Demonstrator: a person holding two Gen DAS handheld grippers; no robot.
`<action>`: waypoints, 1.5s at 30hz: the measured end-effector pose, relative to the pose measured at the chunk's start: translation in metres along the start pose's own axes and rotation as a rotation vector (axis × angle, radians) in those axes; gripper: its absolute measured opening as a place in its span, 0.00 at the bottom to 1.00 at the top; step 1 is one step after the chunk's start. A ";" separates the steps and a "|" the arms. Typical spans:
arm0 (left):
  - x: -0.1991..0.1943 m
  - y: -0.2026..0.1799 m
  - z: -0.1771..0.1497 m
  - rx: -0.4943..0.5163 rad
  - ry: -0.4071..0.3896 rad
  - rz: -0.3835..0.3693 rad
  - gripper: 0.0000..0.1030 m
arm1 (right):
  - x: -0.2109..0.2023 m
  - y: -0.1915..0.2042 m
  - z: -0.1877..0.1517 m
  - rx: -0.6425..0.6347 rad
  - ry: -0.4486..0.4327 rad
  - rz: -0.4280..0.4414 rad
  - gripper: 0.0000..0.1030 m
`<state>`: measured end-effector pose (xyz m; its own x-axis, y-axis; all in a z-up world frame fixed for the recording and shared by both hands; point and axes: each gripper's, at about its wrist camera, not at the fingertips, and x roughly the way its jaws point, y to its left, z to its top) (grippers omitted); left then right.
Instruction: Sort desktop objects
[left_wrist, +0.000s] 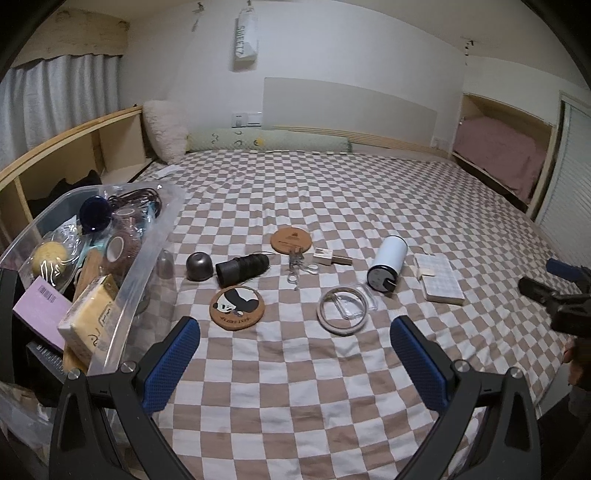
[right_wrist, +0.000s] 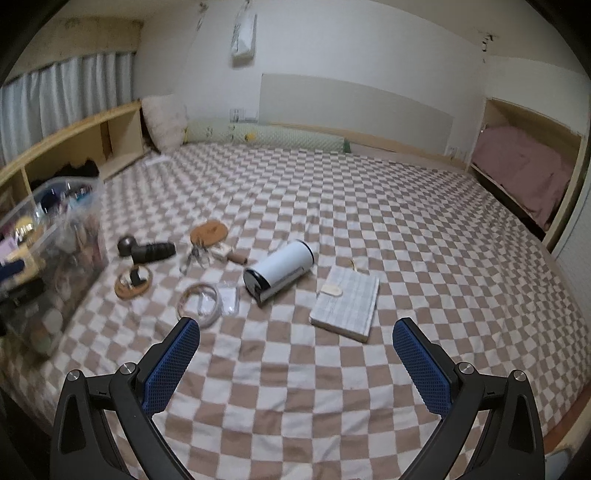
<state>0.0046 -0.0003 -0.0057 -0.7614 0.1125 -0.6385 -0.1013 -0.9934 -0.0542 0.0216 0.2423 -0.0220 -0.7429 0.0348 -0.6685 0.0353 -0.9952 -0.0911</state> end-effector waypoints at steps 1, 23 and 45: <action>0.000 -0.001 0.000 0.004 0.002 -0.002 1.00 | 0.001 0.001 -0.002 0.000 0.009 0.002 1.00; 0.049 -0.018 -0.028 0.184 0.224 -0.053 0.99 | 0.082 -0.001 -0.025 -0.124 0.329 0.160 1.00; 0.098 -0.057 -0.039 0.395 0.333 -0.149 0.99 | 0.240 -0.089 -0.002 0.180 0.429 -0.021 1.00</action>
<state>-0.0393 0.0670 -0.0958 -0.4829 0.1742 -0.8582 -0.4746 -0.8756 0.0894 -0.1578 0.3390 -0.1759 -0.3976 0.0522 -0.9161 -0.1216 -0.9926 -0.0038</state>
